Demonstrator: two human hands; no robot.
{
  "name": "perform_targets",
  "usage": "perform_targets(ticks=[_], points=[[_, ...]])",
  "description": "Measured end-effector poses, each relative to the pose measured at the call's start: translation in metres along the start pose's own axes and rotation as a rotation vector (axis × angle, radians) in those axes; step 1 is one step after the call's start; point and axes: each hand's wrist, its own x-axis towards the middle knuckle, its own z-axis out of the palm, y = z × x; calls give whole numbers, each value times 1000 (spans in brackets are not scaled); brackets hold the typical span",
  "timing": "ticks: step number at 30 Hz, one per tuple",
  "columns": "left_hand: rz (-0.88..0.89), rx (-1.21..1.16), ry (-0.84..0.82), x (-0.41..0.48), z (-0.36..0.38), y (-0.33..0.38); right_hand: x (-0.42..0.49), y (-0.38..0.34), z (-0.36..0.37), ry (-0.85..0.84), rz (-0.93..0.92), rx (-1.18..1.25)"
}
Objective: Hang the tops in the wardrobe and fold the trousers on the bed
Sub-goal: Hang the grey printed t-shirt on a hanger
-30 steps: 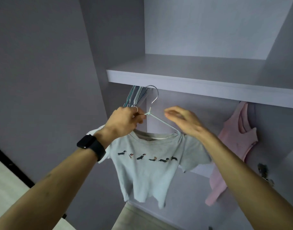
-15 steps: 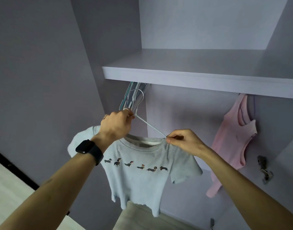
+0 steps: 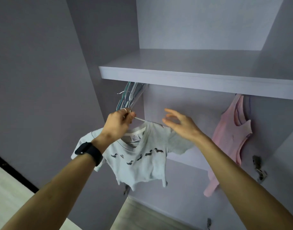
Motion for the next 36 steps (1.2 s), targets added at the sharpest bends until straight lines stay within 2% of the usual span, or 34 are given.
perform_targets(ticks=[3, 8, 11, 15, 19, 22, 26, 31, 36], points=[[-24, -51, 51, 6, -21, -8, -5, 32, -18, -94, 115, -102], [-50, 76, 75, 16, -51, -20, -8, 66, -21, 117, 130, -183], [-57, 68, 68, 17, -50, -20, -9, 54, -16, 30, 127, -105], [-41, 66, 50, 17, -36, -10, -5, 24, -2, 193, -124, -60], [1, 89, -18, 16, -17, -2, -3, 6, 22, 121, -343, -236], [7, 76, -41, 12, -4, -5, -3, 8, 30, 66, -286, -275], [38, 101, -146, 12, 10, -12, -18, 18, 33, 122, -254, -283], [108, 42, -281, 38, 36, -19, -21, 26, 34, 120, -83, -405], [203, -66, -386, 65, 63, -27, -19, 18, 26, 35, 9, -465]])
